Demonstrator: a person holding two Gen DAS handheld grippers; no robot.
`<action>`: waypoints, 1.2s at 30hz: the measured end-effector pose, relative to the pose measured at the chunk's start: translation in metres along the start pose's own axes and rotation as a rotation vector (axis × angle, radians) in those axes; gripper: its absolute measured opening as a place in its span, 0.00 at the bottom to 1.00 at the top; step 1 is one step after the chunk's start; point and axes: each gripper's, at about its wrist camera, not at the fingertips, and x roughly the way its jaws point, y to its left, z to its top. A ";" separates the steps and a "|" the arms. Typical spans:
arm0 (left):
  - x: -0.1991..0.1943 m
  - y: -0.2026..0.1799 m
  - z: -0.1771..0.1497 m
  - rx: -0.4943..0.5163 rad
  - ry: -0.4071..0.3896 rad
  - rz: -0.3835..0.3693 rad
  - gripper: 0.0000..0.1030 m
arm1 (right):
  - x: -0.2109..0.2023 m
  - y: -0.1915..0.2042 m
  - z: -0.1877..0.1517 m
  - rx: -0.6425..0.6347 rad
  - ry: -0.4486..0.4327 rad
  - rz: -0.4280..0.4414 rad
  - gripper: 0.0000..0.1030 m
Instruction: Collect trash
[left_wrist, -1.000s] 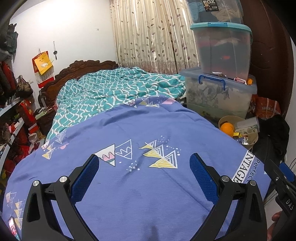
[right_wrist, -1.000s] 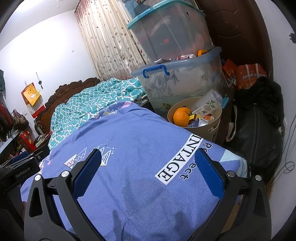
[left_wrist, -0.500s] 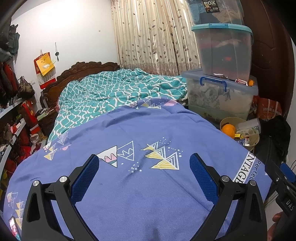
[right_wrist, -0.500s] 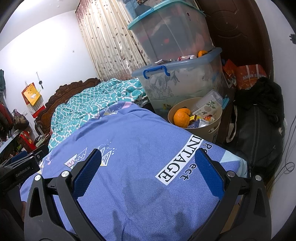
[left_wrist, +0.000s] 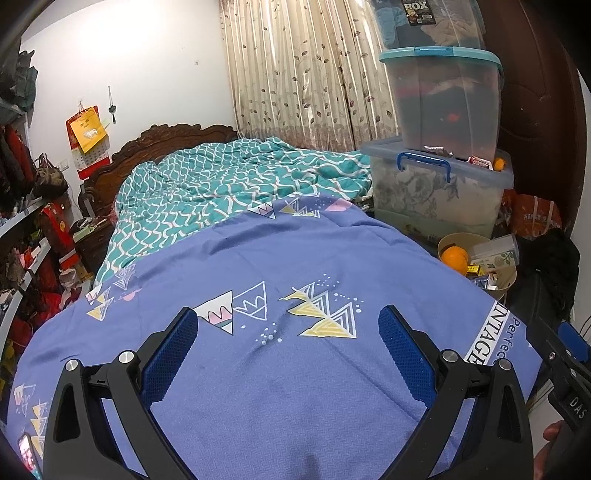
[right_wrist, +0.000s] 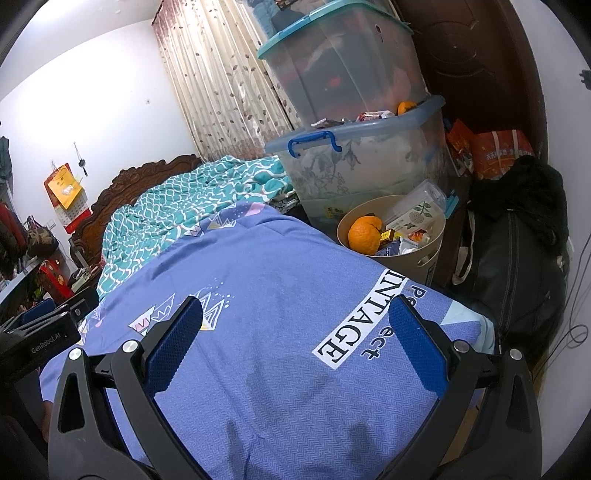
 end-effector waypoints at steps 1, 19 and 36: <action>0.000 0.001 0.000 0.000 0.000 0.002 0.92 | 0.000 0.000 0.000 0.000 0.000 0.000 0.97; 0.001 0.002 -0.002 0.005 -0.002 0.017 0.92 | 0.002 0.002 0.000 0.001 0.003 -0.001 0.97; 0.002 0.002 -0.005 0.005 0.003 0.016 0.92 | 0.003 0.003 0.000 0.001 0.004 0.000 0.97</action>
